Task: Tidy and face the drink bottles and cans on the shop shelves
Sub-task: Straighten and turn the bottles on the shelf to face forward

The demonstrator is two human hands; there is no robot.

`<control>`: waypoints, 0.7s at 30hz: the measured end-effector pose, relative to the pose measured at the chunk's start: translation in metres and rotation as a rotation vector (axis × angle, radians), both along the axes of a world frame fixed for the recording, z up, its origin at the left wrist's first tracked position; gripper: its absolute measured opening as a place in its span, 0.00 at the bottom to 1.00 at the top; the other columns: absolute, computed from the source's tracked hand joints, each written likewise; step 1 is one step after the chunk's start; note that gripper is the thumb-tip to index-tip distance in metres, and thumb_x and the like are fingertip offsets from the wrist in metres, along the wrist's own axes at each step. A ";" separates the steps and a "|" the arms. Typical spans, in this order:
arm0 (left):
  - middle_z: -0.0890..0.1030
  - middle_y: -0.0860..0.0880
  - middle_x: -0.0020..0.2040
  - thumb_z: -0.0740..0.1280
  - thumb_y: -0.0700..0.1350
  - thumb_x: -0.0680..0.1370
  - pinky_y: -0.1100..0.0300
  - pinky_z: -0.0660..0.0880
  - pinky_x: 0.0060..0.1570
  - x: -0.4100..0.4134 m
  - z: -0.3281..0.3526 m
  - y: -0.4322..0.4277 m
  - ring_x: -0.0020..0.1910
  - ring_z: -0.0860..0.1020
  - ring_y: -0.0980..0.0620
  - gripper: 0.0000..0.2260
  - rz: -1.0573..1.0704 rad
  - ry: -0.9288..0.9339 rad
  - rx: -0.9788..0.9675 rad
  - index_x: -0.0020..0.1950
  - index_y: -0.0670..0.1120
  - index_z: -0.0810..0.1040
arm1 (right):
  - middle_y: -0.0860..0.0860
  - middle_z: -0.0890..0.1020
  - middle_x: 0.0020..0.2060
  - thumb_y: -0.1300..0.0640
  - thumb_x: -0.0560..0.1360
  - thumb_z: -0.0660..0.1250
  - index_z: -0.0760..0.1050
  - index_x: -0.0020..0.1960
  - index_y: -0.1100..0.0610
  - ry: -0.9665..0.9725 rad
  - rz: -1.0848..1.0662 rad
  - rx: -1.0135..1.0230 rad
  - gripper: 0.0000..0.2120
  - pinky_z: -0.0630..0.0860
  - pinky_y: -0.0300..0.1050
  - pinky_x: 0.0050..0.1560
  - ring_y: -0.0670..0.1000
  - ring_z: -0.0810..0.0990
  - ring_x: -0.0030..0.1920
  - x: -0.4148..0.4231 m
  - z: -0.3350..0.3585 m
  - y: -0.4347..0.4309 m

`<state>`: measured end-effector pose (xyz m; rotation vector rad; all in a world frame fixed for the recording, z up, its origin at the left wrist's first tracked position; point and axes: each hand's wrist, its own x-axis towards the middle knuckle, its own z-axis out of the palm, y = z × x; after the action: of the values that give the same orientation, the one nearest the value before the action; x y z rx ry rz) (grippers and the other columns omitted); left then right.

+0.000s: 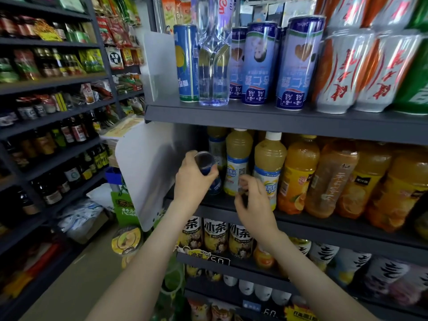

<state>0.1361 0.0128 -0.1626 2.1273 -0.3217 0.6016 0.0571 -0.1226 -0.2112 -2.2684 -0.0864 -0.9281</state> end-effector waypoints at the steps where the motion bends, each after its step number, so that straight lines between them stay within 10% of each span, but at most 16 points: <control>1: 0.78 0.43 0.58 0.71 0.52 0.72 0.56 0.71 0.51 0.004 0.004 -0.002 0.56 0.76 0.43 0.26 0.003 0.038 -0.018 0.65 0.44 0.67 | 0.53 0.73 0.55 0.67 0.74 0.65 0.69 0.64 0.61 -0.005 -0.014 0.005 0.19 0.72 0.44 0.58 0.51 0.73 0.56 0.001 0.000 -0.002; 7: 0.78 0.42 0.58 0.72 0.56 0.71 0.53 0.75 0.48 0.023 0.004 -0.020 0.55 0.77 0.43 0.28 -0.051 0.033 -0.003 0.65 0.44 0.66 | 0.51 0.72 0.53 0.67 0.74 0.65 0.69 0.63 0.59 -0.019 -0.054 0.014 0.18 0.71 0.37 0.55 0.42 0.70 0.51 -0.002 0.001 -0.010; 21: 0.64 0.40 0.68 0.71 0.38 0.72 0.51 0.68 0.65 0.003 -0.063 -0.027 0.66 0.67 0.43 0.37 -0.164 0.102 -0.118 0.74 0.43 0.53 | 0.59 0.75 0.46 0.70 0.70 0.66 0.70 0.53 0.64 -0.043 -0.281 -0.194 0.12 0.77 0.51 0.47 0.59 0.75 0.47 -0.002 -0.014 -0.025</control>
<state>0.1391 -0.0140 -0.2261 1.9874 -0.3901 0.4051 0.0547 -0.1478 -0.2251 -2.4832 0.1330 -1.1576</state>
